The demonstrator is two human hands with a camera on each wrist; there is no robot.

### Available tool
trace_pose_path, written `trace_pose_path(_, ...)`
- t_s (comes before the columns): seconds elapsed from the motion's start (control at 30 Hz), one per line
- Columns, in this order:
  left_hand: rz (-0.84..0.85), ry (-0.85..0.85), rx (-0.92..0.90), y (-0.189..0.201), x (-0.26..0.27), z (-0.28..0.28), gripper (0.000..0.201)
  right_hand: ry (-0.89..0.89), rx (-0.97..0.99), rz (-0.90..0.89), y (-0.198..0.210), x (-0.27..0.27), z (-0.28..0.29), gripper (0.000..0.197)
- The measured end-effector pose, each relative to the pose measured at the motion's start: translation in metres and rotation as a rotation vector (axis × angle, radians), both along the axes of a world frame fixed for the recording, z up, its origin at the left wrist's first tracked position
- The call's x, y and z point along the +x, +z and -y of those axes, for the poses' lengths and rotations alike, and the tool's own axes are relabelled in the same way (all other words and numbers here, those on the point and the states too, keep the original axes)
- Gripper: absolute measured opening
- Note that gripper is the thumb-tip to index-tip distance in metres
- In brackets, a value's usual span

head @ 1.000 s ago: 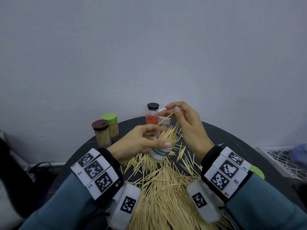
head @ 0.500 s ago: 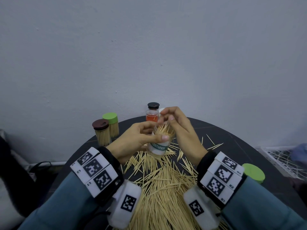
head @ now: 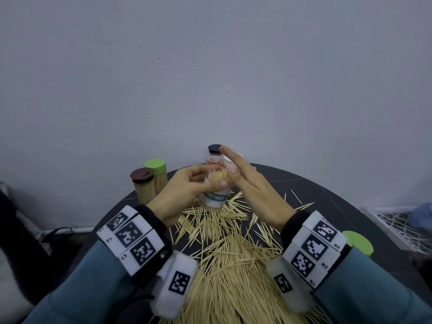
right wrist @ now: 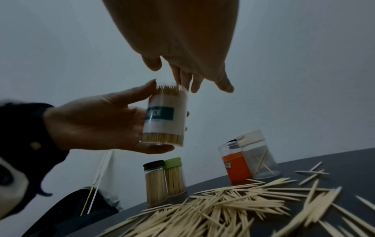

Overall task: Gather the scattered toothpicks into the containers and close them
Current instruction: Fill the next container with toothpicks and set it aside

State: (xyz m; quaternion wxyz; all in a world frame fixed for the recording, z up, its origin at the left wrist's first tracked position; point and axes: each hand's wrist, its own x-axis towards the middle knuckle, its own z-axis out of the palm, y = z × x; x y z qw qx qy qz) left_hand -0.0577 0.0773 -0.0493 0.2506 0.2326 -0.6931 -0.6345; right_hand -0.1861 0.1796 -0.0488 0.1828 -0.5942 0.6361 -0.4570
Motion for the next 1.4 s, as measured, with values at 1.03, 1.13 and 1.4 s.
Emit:
trace_pose_path(1.03,-0.097,0.216,-0.006,0.018,0.009,0.021,0.065,0.049,0.769,-0.536,0.002,-0.024,0.040,0.065)
trace_pose_path(1.13,-0.089,0.219,-0.015,0.019,0.008,0.023,0.060,0.056,0.791,-0.619,-0.007,-0.026,0.068,0.059)
trace_pose_path(1.4,-0.083,0.194,-0.061,0.020,0.006,0.026,0.057,0.106,0.833,-0.859,-0.033,-0.021,0.105,0.041)
